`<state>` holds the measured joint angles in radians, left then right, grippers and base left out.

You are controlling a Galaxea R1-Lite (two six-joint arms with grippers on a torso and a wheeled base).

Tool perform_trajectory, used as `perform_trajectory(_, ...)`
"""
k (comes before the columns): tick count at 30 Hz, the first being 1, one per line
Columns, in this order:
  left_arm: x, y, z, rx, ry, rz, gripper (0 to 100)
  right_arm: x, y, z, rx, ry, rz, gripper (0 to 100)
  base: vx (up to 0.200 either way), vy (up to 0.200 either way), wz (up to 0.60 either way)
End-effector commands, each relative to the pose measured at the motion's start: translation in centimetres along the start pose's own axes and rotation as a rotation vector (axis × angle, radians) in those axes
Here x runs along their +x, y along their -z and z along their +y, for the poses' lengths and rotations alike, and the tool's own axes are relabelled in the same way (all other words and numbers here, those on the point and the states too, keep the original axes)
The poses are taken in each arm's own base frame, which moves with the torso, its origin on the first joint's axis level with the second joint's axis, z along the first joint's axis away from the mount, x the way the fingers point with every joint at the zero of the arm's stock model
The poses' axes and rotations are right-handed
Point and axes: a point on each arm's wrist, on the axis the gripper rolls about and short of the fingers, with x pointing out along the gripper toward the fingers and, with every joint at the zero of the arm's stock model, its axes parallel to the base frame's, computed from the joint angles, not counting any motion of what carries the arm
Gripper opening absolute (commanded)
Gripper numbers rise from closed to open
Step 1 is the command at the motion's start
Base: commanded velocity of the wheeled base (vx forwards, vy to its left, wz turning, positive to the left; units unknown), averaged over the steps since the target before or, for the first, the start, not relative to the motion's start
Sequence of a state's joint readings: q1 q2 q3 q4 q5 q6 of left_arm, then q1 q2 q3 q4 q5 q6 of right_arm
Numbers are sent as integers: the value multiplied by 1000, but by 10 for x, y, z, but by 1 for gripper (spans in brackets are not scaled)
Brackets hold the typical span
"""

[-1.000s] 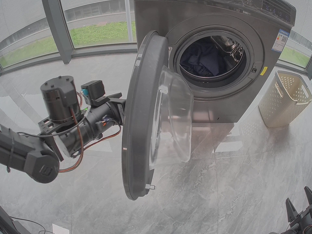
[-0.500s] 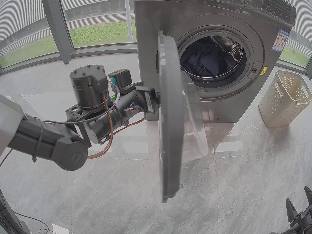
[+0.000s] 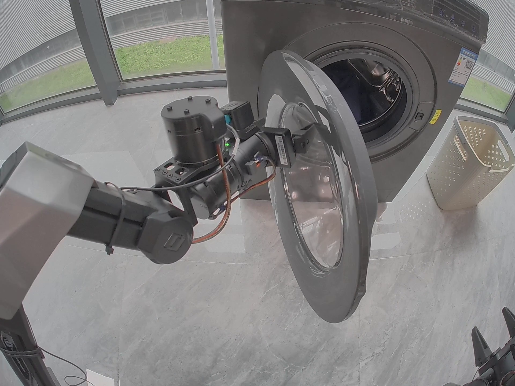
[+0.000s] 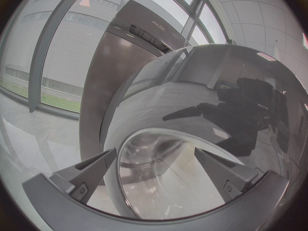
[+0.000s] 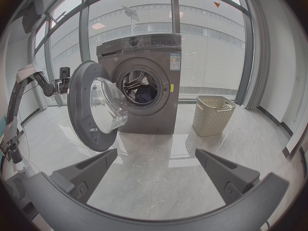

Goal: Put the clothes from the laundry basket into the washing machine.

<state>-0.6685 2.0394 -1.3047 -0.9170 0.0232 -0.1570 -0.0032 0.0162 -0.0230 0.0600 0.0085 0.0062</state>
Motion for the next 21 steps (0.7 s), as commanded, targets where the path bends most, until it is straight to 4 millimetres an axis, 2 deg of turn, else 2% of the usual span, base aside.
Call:
perform_trajectory(1, 22, 1, 4, -8, -32, -40, 100, -1, 0, 0, 0, -1, -16, 100, 0, 0, 0)
perform_trajectory(5, 42, -4, 5, -61, -89, -97, 100, -1, 0, 0, 0, -1, -16, 100, 0, 0, 0)
perform_trajectory(10, 53, -12, 4, -147, -139, -150, 100, -1, 0, 0, 0, -1, -16, 100, 0, 0, 0)
perform_trajectory(16, 36, -16, 1, -146, -142, -121, 100, -1, 0, 0, 0, 1, -16, 100, 0, 0, 0)
perform_trajectory(21, 9, -21, -1, -137, -135, -69, 100, -1, 0, 0, 0, -1, -16, 100, 0, 0, 0)
